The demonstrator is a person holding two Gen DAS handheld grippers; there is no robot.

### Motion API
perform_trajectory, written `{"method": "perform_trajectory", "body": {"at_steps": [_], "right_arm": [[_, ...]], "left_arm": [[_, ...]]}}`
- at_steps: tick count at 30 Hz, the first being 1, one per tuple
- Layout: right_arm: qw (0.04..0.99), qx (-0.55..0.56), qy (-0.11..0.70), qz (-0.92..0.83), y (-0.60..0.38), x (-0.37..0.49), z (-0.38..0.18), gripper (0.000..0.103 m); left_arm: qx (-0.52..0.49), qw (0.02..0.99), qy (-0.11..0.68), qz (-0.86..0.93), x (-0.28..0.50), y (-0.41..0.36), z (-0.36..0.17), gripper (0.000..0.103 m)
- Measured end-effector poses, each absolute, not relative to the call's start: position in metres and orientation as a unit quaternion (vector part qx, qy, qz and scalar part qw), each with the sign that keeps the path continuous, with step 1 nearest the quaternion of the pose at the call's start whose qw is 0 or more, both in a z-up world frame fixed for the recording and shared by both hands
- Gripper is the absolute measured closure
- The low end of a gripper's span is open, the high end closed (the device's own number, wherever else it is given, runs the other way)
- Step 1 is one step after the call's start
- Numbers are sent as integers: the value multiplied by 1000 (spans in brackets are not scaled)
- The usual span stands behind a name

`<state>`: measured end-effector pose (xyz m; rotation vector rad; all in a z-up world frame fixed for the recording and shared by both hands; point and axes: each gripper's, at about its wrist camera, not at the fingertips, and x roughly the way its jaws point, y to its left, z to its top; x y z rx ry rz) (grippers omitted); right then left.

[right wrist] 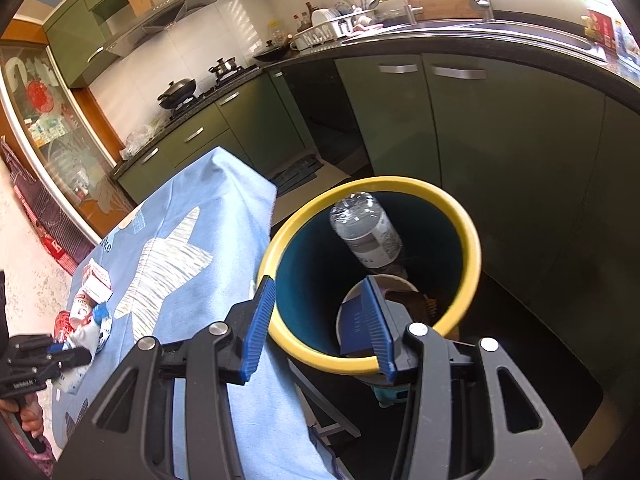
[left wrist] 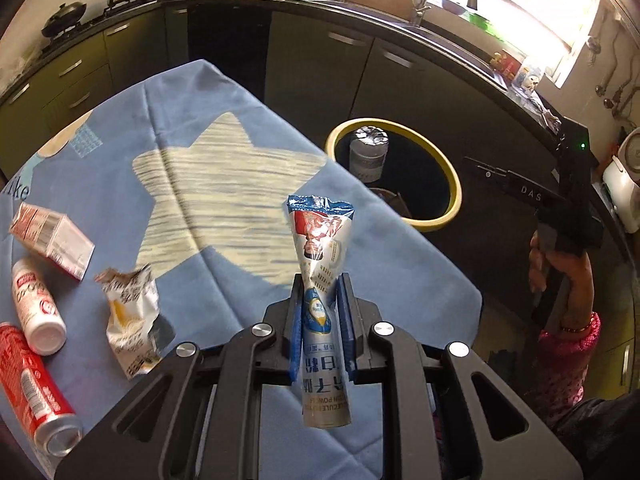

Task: Collect trash
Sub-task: 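Carry the white tube with the left gripper over the bin and release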

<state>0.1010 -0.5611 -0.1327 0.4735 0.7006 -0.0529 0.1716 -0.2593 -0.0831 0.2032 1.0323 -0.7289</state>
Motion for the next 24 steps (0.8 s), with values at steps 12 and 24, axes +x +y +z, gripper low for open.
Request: {"method": "perform_trajectory", "body": {"at_steps": [12, 24], "right_arm": [[903, 267, 331, -52, -610, 81, -144, 60], [895, 285, 340, -50, -625, 82, -158, 58]], "left_arm": [[145, 761, 494, -394, 227, -413, -97, 86], [130, 779, 494, -363, 268, -458, -113, 39]]}}
